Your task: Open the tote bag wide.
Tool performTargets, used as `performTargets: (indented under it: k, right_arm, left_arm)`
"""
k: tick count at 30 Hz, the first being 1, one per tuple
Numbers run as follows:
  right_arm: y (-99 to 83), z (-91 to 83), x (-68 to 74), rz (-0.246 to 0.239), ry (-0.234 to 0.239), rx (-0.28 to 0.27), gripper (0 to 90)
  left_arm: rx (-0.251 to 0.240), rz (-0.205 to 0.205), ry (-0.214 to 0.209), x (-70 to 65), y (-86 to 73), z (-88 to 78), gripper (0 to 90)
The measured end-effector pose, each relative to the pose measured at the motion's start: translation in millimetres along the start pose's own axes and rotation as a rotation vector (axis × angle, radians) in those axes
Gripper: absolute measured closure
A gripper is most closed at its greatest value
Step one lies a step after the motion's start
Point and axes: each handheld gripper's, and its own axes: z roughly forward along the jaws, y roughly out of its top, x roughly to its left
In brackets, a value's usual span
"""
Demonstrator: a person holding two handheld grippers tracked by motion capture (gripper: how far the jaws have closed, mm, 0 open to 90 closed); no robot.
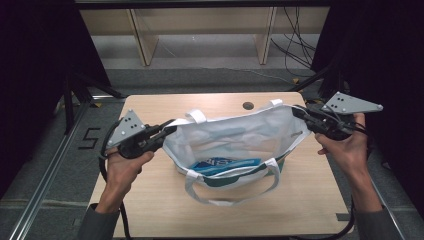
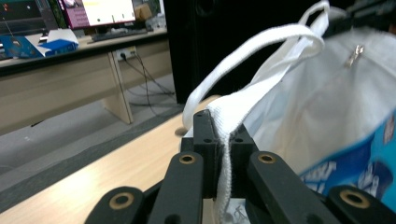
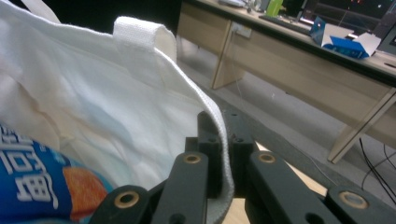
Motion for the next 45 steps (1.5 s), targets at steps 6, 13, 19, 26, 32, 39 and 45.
performTargets:
  k: [6,13,19,26,32,39,45]
  right_arm:
    - [-13.7,7.0,3.5,0.006,0.018,0.013,88.2]
    - [-18.9,21.2,10.8,-0.026,0.002,0.061,88.2]
    - [-41.6,42.1,8.1,-0.032,-0.028,0.119,88.2]
    - [-72.2,65.2,-7.1,0.037,-0.033,0.189,88.2]
    - [-99.1,88.6,-14.5,0.074,-0.042,0.232,88.1]
    - [-115.3,99.5,-14.4,0.12,-0.028,0.265,88.1]
    - [-123.5,103.1,-9.7,0.119,-0.025,0.299,88.2]
  left_arm:
    - [0.045,-0.063,-0.005,5.7,-34.8,12.7,85.9]
    - [0.069,-0.083,0.017,14.3,-59.0,22.3,85.7]
    - [0.112,-0.093,0.033,21.6,-80.0,45.7,85.1]
    - [0.142,-0.135,0.044,34.4,-97.1,81.5,84.1]
    - [0.203,-0.145,0.058,43.7,-119.9,106.7,83.5]
    - [0.281,-0.172,0.042,42.1,-143.5,115.6,83.1]
    - [0.342,-0.194,0.026,41.3,-160.1,118.2,83.3]
